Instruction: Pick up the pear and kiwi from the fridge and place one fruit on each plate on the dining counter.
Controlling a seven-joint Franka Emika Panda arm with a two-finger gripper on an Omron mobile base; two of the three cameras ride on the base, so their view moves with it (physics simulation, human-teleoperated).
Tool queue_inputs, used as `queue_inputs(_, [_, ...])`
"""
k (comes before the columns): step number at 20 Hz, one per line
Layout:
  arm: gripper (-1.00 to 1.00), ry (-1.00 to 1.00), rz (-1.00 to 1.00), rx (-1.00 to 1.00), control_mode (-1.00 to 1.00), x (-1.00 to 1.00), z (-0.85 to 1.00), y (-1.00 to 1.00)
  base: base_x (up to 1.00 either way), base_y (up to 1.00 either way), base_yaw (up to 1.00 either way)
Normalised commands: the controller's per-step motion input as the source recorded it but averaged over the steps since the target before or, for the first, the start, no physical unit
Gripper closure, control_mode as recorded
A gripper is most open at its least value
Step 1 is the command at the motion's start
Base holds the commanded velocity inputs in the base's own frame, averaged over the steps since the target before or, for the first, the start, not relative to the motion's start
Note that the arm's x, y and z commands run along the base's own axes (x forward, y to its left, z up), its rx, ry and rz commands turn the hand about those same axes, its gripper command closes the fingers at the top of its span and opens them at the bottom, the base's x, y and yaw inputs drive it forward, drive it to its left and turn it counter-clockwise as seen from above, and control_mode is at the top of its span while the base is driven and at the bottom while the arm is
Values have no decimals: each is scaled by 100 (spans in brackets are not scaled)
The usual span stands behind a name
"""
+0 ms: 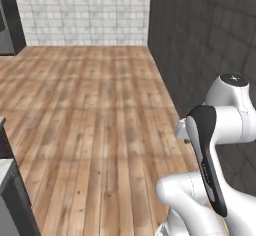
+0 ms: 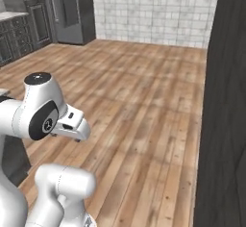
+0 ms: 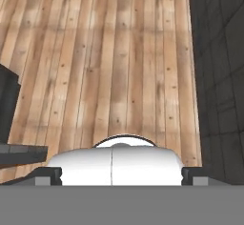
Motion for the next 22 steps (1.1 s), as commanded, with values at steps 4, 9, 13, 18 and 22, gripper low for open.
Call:
queue_inputs(4, [-100,0,0,0,100,0,0,0,100,-52,27])
queue_inputs(9, [-100,0,0,0,100,0,0,0,100,-55,26])
queue_inputs(13, [-100,0,0,0,100,0,0,0,100,-24,37])
queue_inputs(18, [-100,0,0,0,100,0,0,0,100,-29,37])
queue_inputs(22, [-100,0,0,0,100,0,0,0,100,-44,43])
